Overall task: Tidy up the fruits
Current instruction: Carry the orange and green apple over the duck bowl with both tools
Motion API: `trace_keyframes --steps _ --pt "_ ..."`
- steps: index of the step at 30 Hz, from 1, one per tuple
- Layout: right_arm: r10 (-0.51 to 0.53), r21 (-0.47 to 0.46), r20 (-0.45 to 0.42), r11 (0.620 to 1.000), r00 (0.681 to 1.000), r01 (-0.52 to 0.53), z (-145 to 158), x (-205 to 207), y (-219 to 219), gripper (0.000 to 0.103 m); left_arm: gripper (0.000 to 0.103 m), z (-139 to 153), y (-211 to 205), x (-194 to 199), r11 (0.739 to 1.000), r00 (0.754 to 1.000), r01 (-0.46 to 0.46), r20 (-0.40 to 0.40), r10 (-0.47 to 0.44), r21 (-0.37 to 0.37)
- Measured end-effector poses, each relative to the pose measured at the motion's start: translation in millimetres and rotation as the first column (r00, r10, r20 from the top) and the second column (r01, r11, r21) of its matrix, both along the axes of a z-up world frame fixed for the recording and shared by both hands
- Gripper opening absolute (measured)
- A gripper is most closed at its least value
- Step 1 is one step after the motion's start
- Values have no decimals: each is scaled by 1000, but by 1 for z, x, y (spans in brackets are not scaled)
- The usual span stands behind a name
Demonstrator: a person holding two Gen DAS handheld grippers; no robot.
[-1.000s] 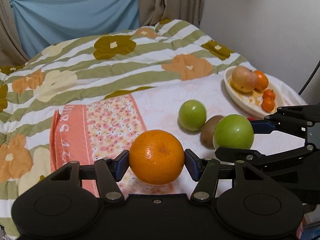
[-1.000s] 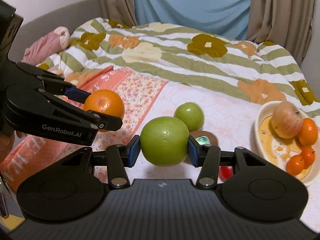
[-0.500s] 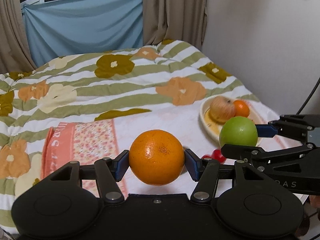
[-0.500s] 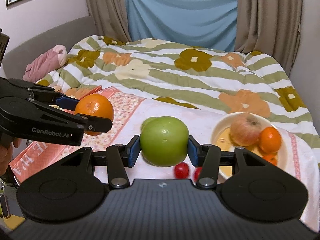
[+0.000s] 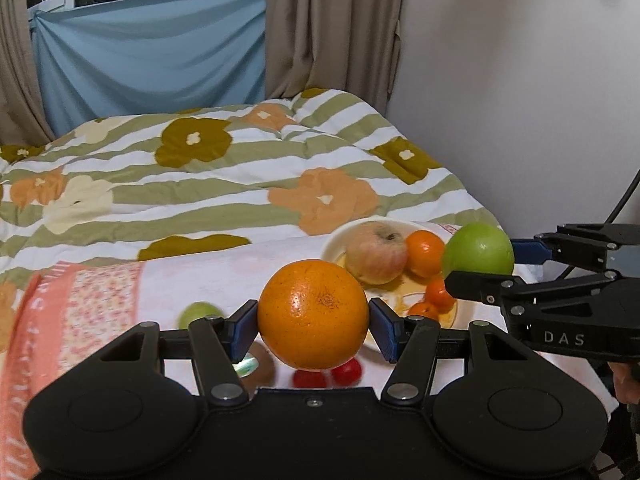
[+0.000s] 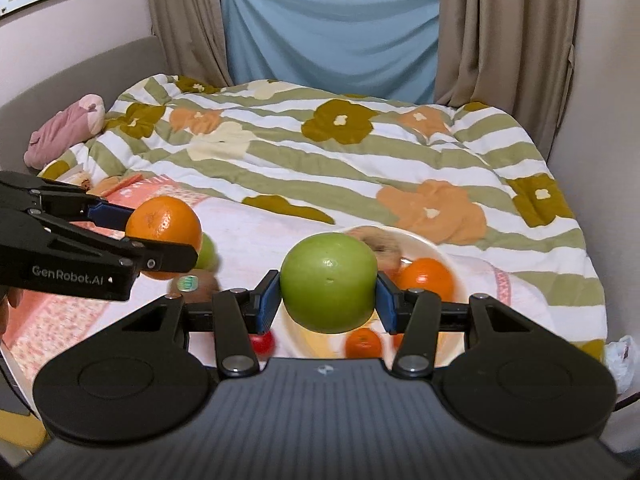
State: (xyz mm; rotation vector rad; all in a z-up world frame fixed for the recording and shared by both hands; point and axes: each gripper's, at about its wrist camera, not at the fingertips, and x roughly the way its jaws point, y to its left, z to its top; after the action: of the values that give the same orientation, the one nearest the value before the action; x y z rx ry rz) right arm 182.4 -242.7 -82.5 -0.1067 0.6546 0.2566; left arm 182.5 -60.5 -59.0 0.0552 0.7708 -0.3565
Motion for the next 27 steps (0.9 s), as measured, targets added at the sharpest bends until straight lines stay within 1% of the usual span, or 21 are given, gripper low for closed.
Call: trace_keyframes --steps 5,9,14,18,21,24,26,27 --pt "10 -4 -9 1000 1000 -10 -9 16 -28 64 63 -17 -35 16 1000 1000 13 -22 -13 7" --pt "23 -3 -29 1000 999 -23 -21 30 -44 64 63 -37 -55 33 1000 999 23 -49 -22 14" --pt "47 -10 -53 999 998 -47 -35 45 -53 64 63 -61 -74 51 999 998 39 -60 -37 31" --pt "53 -7 -63 999 997 -54 -42 52 -54 64 63 -78 -85 62 996 996 54 -72 -49 73" --pt "59 -5 -69 998 996 -59 -46 57 -55 64 63 -87 -91 65 993 995 59 -80 -51 105" --pt "64 -6 -76 998 995 -65 -49 59 -55 64 64 -91 -93 65 993 994 60 -98 -50 100" --pt "66 -9 -77 998 995 -67 -49 59 -54 64 72 -88 -91 63 995 995 50 -90 -42 86" --pt "63 -7 -76 998 995 -64 -48 59 -55 64 82 -85 -89 62 995 996 39 -81 -31 92"
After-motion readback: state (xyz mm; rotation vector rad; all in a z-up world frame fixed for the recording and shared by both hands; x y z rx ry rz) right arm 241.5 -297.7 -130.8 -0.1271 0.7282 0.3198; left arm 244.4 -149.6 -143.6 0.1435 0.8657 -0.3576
